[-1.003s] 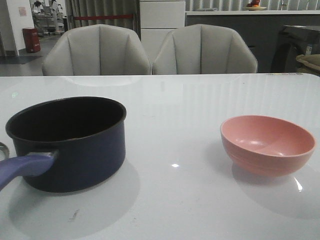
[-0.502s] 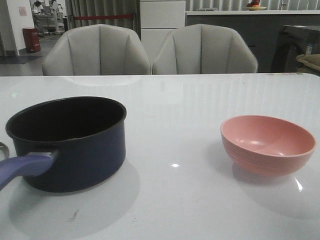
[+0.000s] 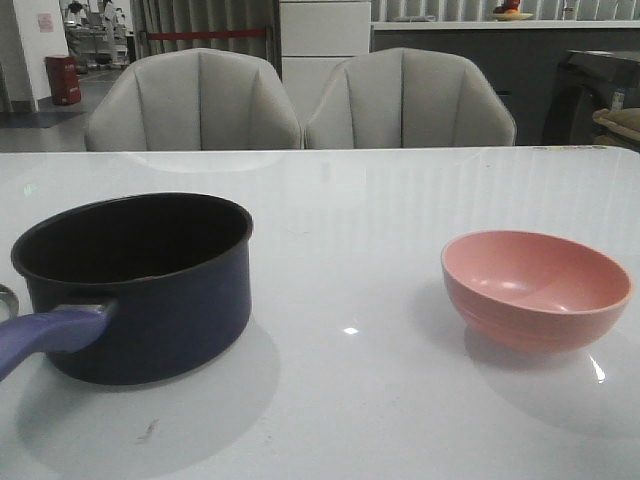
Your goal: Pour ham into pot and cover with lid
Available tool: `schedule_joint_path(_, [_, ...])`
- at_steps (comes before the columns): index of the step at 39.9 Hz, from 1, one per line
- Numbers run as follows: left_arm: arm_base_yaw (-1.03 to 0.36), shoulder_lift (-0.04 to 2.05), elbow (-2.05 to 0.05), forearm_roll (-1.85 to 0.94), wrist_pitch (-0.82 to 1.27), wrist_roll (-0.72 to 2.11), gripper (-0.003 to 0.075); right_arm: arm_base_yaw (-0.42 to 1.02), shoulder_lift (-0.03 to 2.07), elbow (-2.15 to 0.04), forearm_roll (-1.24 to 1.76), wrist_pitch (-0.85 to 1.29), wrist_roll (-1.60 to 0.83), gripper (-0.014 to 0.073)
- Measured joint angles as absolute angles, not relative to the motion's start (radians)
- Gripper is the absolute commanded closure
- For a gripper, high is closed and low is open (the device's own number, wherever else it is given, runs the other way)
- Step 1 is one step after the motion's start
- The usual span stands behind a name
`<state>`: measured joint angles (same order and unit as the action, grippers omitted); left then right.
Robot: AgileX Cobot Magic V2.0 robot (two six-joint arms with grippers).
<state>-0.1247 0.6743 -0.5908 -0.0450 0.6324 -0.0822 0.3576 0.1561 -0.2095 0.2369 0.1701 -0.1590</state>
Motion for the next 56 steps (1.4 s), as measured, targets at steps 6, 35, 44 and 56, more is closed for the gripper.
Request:
schedule_joint_path(6, [-0.054,0.805,-0.666,-0.043,0.691,-0.088,0.0071,0.358,0.156,-0.209,0.237,0.17,-0.159,0.0426])
schedule_joint_path(35, [0.059,1.502,-1.094,-0.025,0.994,-0.037,0.0071,0.401,0.156,-0.209,0.237,0.17,-0.159,0.0426])
schedule_joint_path(44, [0.059,1.623,-1.156,-0.025,1.019,-0.032,0.0071,0.401,0.156,-0.209,0.237,0.17,-0.159,0.0426])
schedule_joint_path(56, [0.059,1.725,-1.179,-0.031,1.024,-0.026,0.0073,0.401,0.156,-0.209,0.237,0.17,-0.159,0.0426])
